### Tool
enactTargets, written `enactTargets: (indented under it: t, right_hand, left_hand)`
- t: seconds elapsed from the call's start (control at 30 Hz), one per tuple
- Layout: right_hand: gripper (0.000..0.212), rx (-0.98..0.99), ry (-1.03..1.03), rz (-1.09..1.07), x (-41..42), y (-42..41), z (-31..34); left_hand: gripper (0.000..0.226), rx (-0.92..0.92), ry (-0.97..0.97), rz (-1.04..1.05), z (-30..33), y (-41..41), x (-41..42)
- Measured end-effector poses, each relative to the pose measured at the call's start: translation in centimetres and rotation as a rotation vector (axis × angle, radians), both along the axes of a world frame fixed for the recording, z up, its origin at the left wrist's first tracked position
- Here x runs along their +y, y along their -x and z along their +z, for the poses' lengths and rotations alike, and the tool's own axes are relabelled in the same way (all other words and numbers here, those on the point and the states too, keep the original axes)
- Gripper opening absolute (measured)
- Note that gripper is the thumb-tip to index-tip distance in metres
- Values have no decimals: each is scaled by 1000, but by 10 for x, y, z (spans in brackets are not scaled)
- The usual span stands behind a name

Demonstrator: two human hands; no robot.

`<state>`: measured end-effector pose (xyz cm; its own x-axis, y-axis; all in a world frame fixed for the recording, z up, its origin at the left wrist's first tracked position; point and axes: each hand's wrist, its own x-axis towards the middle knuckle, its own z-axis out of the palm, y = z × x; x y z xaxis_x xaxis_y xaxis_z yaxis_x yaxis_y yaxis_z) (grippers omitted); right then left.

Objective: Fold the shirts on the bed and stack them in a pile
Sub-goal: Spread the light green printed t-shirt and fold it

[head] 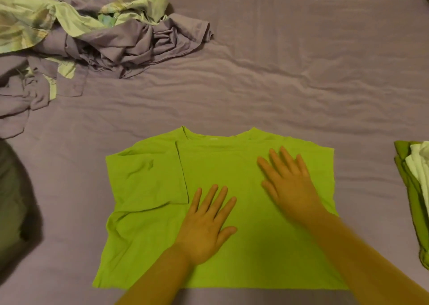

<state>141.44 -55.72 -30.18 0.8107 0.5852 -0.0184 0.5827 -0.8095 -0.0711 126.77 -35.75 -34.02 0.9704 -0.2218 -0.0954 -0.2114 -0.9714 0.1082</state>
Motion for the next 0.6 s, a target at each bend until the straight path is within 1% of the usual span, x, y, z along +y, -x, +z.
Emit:
enactTargets:
  t: [0.07,0.17,0.23,0.33,0.4,0.5,0.6]
  right_hand:
    - [54,92,72,73,17,28,-18]
    - [62,145,112,-47,41,55,-33]
    - [65,174,99,-116,60,71,-33]
    - [65,161,80,-100,74,85,-37]
    - [65,150,67,-88,75,86,-39]
    - [66,121,51,-89,75,85,-42]
    - [65,120,47,-87,77,85,-48]
  left_hand:
    - [62,14,14,-11,1,6,9]
    - [65,3,18,-37,1,11,29]
    - [67,-1,-27,-29,5,10,50]
    - [66,-33,-143,35,12,-6,99]
    - [65,-67,-219,108,16,-20,139]
    - [67,-32,-290,300,12,-31,185]
    - [75,25,-212,555,5,-27,192]
